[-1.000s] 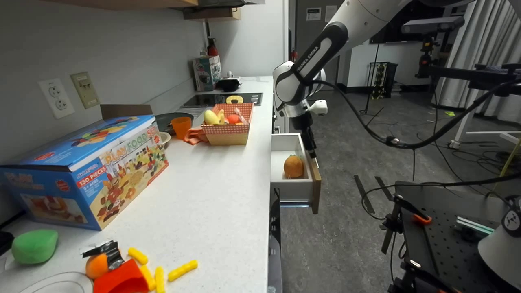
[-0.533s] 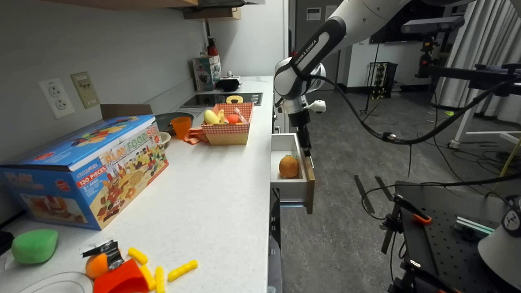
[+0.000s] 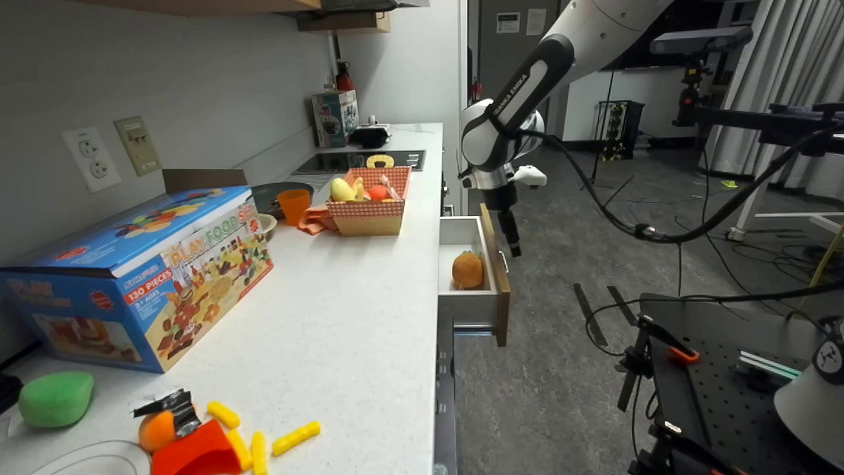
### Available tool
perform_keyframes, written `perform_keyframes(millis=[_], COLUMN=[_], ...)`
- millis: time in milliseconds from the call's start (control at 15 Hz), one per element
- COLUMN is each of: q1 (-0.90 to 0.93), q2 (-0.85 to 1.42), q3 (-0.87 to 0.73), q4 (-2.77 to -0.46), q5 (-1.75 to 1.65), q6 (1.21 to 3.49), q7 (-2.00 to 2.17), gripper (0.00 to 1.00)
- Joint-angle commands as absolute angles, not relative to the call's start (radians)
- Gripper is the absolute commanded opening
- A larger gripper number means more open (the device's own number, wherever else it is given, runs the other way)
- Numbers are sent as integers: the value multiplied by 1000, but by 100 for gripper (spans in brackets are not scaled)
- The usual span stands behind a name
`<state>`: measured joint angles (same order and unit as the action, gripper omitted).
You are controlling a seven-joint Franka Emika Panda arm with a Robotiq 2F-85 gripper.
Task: Open the drawer, then put the purple and pineapple plushies in the drawer and then close the drawer
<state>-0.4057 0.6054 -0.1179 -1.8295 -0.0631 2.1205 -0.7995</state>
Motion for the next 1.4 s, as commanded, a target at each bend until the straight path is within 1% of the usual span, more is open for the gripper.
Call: perform_keyframes(millis=[0,467,1333], q1=[-417,-406,-355], q2=[601,630,639], q3=[-129,-91,-31], q4=[-1892,-1881,-1806], q5=[-84,-5,18], q6=[2188,2303,2403], q7=[-834,-746,-538], gripper=[100,100,100])
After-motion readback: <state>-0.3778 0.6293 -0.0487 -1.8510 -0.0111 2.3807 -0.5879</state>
